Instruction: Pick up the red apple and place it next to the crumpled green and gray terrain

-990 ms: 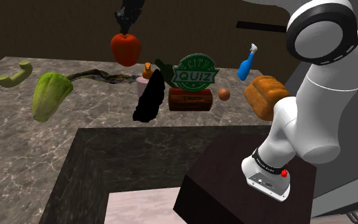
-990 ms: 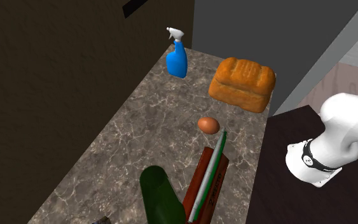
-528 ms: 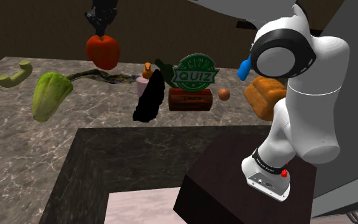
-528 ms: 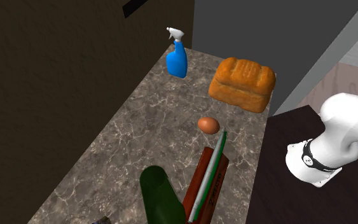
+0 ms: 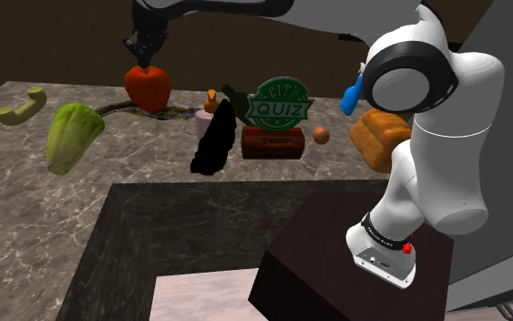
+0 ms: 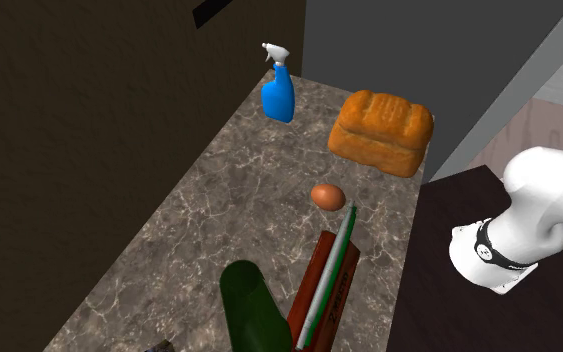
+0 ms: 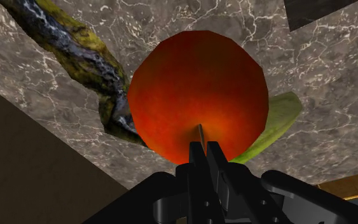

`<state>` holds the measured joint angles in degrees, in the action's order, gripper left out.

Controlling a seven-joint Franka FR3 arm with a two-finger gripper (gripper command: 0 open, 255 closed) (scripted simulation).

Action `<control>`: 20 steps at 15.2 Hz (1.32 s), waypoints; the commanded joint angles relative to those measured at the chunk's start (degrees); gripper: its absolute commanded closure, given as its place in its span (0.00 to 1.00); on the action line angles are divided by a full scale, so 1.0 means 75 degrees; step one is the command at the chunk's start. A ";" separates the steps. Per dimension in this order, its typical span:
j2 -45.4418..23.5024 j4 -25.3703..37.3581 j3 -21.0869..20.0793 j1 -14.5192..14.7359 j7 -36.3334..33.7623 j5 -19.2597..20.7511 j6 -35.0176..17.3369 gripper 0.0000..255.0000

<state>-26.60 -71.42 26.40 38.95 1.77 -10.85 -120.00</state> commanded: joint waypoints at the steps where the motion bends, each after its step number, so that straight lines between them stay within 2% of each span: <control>1: 0.0067 -0.0309 0.0002 0.0064 -0.0006 0.0023 -0.0249 1.00; 20: -0.0098 -0.2034 -0.0123 0.0190 0.0136 -0.0148 -0.2112 1.00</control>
<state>-27.37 -85.82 25.53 40.33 2.69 -11.89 -134.97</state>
